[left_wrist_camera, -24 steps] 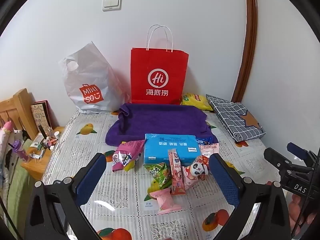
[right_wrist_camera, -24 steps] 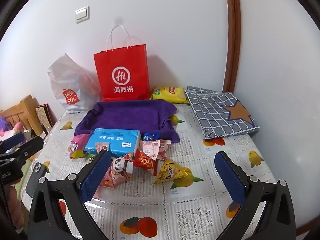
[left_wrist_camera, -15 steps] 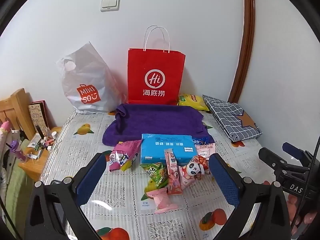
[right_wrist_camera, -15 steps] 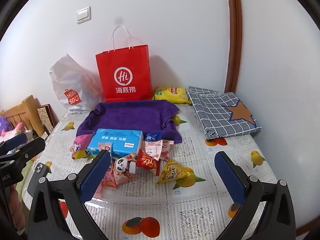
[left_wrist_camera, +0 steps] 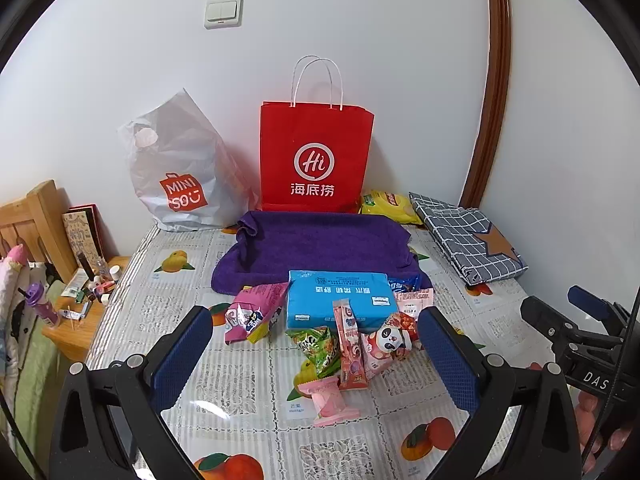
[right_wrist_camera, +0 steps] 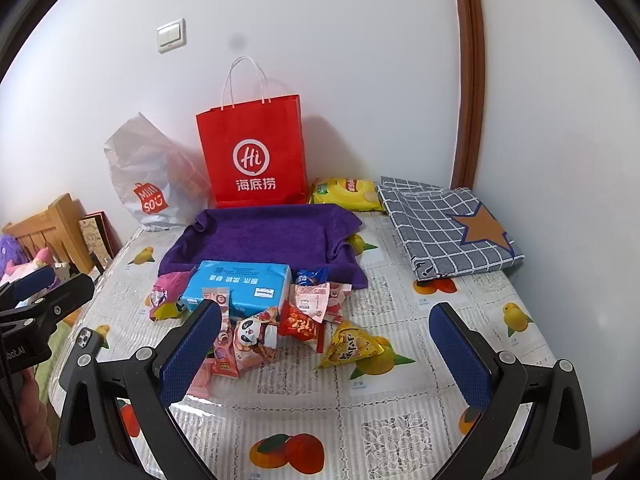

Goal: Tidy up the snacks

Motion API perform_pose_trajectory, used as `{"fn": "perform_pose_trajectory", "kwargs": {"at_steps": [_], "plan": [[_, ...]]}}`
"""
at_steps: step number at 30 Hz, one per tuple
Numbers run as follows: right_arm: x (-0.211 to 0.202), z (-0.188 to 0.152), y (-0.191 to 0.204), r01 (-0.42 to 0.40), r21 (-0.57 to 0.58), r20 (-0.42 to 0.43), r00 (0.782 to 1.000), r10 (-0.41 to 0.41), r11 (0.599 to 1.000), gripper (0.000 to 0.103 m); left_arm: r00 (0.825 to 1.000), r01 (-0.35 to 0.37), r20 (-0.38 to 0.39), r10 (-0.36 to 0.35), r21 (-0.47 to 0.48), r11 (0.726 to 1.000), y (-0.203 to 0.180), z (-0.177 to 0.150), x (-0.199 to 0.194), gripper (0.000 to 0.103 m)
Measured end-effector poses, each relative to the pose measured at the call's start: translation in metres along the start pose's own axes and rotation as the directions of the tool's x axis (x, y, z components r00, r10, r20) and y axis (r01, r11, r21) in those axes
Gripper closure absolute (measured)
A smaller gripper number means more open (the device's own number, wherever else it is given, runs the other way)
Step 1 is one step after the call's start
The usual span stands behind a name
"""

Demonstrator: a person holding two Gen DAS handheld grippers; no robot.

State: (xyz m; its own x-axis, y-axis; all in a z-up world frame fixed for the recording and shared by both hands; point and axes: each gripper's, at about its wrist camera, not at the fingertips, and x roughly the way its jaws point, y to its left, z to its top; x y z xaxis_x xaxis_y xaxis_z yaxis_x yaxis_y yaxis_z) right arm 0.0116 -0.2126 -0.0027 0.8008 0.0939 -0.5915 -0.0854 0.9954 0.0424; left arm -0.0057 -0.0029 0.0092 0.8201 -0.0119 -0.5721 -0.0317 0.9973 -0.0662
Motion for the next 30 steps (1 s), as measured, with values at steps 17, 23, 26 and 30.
{"fn": "perform_pose_trajectory", "kwargs": {"at_steps": [17,23,26,30], "plan": [[-0.0034,-0.0032,0.0021,-0.009,0.004,0.008,1.000,0.009,1.000,0.000,1.000,-0.007,0.003,0.007,0.011,1.000,0.0018,0.0004,-0.0060,0.000],[-0.0062,-0.0031,-0.0009,-0.012,0.010,0.012,1.000,0.011,1.000,0.000,1.000,-0.008,0.005,0.007,0.007,1.000,-0.0009,-0.0011,-0.0061,0.000],[-0.0067,-0.0017,-0.0016,-0.009,0.011,0.015,1.000,0.009,1.000,0.000,1.000,0.000,0.003,-0.001,0.004,1.000,-0.0012,-0.0007,-0.0056,0.000],[-0.0062,-0.0025,-0.0040,-0.011,0.016,0.012,1.000,0.011,1.000,0.000,1.000,-0.005,-0.003,0.005,0.003,1.000,-0.0019,-0.0026,-0.0044,0.000]]}}
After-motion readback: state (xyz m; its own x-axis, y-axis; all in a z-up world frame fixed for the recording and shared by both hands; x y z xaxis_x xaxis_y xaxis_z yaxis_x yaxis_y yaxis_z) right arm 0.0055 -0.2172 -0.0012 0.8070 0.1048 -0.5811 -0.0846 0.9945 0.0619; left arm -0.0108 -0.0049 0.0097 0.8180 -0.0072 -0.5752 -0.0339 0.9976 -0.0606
